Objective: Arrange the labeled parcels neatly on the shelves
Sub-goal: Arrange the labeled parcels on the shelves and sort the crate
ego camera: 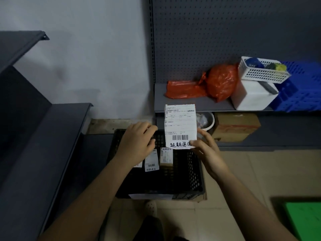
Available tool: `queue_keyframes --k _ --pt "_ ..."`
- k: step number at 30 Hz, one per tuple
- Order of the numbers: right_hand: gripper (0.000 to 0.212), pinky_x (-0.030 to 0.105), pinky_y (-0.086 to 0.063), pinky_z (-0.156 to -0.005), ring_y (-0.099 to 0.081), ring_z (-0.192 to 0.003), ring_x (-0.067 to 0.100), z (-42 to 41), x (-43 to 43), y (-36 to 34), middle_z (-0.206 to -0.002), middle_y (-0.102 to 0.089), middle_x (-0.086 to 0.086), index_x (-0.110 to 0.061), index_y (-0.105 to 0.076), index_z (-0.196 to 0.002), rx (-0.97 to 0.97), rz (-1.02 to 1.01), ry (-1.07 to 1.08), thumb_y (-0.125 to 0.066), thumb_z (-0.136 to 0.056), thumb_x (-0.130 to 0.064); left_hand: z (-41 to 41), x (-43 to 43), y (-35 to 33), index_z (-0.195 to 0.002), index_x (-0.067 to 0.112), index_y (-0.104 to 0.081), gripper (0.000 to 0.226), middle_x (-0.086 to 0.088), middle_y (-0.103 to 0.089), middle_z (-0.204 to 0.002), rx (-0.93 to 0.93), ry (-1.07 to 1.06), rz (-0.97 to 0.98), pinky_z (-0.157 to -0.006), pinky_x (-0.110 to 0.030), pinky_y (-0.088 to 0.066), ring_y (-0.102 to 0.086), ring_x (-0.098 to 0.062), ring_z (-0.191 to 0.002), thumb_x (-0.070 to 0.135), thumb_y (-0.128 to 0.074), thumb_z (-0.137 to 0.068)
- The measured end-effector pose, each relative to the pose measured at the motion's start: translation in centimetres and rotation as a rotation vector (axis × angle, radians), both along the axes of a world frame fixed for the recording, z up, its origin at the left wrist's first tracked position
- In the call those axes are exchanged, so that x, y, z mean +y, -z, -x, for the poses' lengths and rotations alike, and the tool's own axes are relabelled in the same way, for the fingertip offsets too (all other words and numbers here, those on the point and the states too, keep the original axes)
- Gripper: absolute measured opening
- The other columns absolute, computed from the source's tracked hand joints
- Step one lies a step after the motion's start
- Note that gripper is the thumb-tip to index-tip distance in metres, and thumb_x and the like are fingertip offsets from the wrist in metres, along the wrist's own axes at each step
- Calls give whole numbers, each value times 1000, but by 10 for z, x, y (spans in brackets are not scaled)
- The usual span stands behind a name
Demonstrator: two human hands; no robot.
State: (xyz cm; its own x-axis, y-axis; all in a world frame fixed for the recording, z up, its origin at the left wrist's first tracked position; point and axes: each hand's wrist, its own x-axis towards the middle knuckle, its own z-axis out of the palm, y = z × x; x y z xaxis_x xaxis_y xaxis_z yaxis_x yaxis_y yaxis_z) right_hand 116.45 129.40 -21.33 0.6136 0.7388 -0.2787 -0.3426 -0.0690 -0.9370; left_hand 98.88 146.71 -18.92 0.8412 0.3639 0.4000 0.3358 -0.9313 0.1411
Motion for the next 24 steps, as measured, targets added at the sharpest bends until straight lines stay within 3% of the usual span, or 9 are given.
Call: queue_keyframes --k 8,10,13,17,24 --pt "65 42 -49 -96 -64 -115 24 -12 47 77 -121 -69 4 -23 -56 -130 101 148 45 -78 -69 -27 -11 66 81 -107 10 -66 38 -5 -62 -100 130 17 123 -77 -37 -49 -60 -25 -89 12 -78 -71" --pt "59 40 -49 -96 -65 -113 24 -14 53 103 -120 -69 4 -21 -55 -132 136 190 68 -76 -77 -20 -14 76 105 -107 11 -66 37 -4 -63 -100 175 13 154 -77 -38 -50 -60 -25 -90 13 -77 -71" --pt "48 35 -52 -89 -68 -106 20 -16 57 139 -116 -71 4 -20 -54 -131 220 255 131 -68 -86 -11 -20 86 143 -105 13 -65 36 -3 -62 -98 228 -8 209 -77 -38 -50 -59 -25 -89 14 -77 -71" --pt "46 28 -54 -75 -71 -99 18 -19 64 191 -116 -70 7 -16 -54 -129 317 344 198 -70 -86 -12 -31 93 201 -104 16 -64 35 -1 -63 -98 296 -56 282 -75 -36 -49 -61 -23 -90 18 -77 -71" --pt "52 37 -57 -82 -71 -100 22 -36 69 294 -115 -71 8 -14 -58 -127 439 451 314 -78 -79 -16 -51 79 308 -104 13 -63 36 -4 -62 -98 381 -42 416 -73 -38 -51 -61 -27 -88 14 -77 -70"
